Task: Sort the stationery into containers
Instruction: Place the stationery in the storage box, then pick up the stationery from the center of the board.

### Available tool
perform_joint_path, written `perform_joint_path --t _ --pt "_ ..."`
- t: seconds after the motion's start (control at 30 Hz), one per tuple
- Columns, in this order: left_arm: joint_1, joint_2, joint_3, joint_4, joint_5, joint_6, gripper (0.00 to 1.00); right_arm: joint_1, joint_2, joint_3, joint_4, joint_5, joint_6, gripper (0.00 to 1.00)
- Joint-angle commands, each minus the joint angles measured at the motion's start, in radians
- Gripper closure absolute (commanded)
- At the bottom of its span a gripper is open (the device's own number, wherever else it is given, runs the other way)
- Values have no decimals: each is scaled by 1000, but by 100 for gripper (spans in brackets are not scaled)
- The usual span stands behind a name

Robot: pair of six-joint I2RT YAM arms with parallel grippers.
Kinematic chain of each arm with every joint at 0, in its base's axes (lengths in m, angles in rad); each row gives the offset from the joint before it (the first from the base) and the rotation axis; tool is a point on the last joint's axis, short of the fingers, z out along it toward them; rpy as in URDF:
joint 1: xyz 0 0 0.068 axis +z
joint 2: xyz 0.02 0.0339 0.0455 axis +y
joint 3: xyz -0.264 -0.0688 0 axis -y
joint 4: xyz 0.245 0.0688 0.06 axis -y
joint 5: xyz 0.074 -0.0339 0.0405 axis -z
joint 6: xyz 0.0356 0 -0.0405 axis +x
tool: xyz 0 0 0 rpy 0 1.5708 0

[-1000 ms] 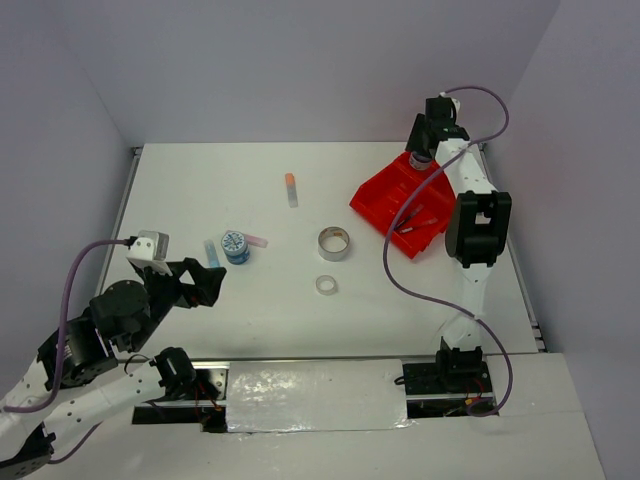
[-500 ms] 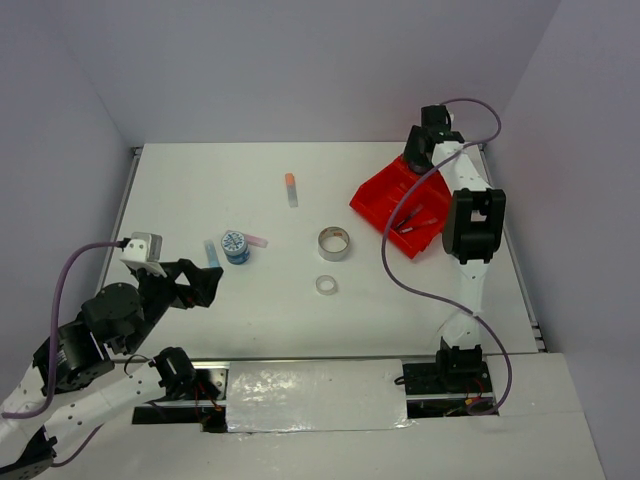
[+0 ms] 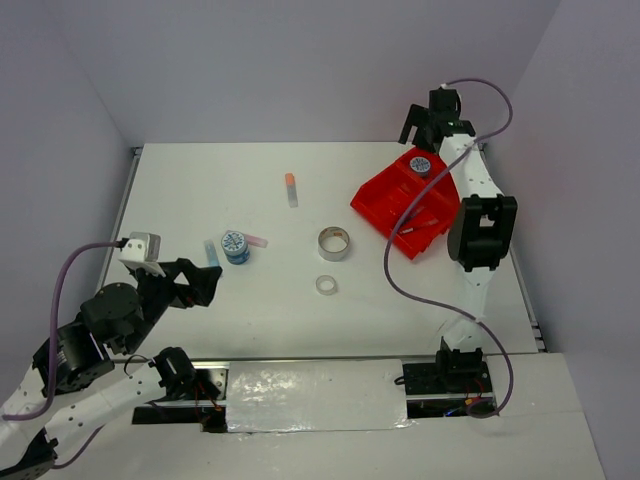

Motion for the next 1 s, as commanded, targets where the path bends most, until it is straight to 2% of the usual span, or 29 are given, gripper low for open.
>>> perform_joint_path --t 0.0,0.07,0.1,0.13,0.23,0.33,0.47,0.63,0.8,0.97 --pt "22 -6 10 44 -11 24 1 67 -169 -48 12 -85 5 0" --pt "54 -6 17 29 -66 -8 1 195 -250 -137 49 -67 -7 0" --pt "67 -6 22 -7 -98 -29 1 244 -278 -234 74 -49 -15 0" --pt "80 -6 31 -29 -171 -51 1 354 -325 -281 130 -40 -25 0" --pt "125 -6 52 -141 -278 -166 1 493 -371 -408 215 -88 -26 0" --pt "136 -22 80 -233 -391 -288 1 695 -347 -421 275 -105 -45 0" --pt "136 -67 73 -232 -401 -298 1 860 -245 -291 240 1 -114 0" --pt "136 -101 42 -154 -336 -215 1 929 -83 -176 189 51 -170 0" --pt "136 -56 42 -124 -301 -189 1 952 24 -100 178 -55 -194 0" --pt "139 20 40 -91 -255 -143 1 961 107 -47 190 -58 -220 0"
